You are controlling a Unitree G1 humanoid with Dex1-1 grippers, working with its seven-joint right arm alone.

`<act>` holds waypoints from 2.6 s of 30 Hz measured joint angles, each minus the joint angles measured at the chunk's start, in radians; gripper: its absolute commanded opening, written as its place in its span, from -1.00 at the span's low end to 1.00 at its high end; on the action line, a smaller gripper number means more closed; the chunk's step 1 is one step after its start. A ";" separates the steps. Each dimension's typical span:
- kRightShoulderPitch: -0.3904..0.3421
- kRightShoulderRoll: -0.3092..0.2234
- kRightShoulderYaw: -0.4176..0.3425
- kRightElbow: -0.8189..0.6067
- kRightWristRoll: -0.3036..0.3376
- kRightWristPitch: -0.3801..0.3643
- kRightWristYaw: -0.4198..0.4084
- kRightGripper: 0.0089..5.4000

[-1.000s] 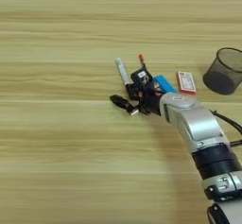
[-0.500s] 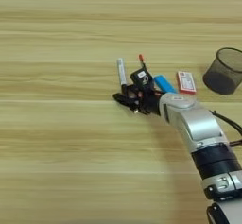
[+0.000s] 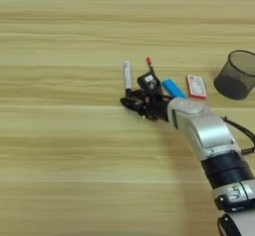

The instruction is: Move the objects on the table

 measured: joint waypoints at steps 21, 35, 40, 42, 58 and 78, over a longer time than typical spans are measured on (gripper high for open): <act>-0.005 0.004 0.002 0.009 -0.006 -0.007 -0.012 -0.75; -0.005 0.004 0.000 0.017 -0.006 -0.021 -0.016 -0.75; -0.005 0.004 -0.004 0.013 -0.006 -0.020 -0.020 -0.75; -0.003 0.004 -0.008 0.010 -0.005 -0.017 -0.022 -0.75; 0.015 0.001 -0.113 -0.078 0.023 0.005 -0.066 -0.75; -0.050 -0.061 -0.273 0.097 -0.024 -0.095 -0.268 -0.75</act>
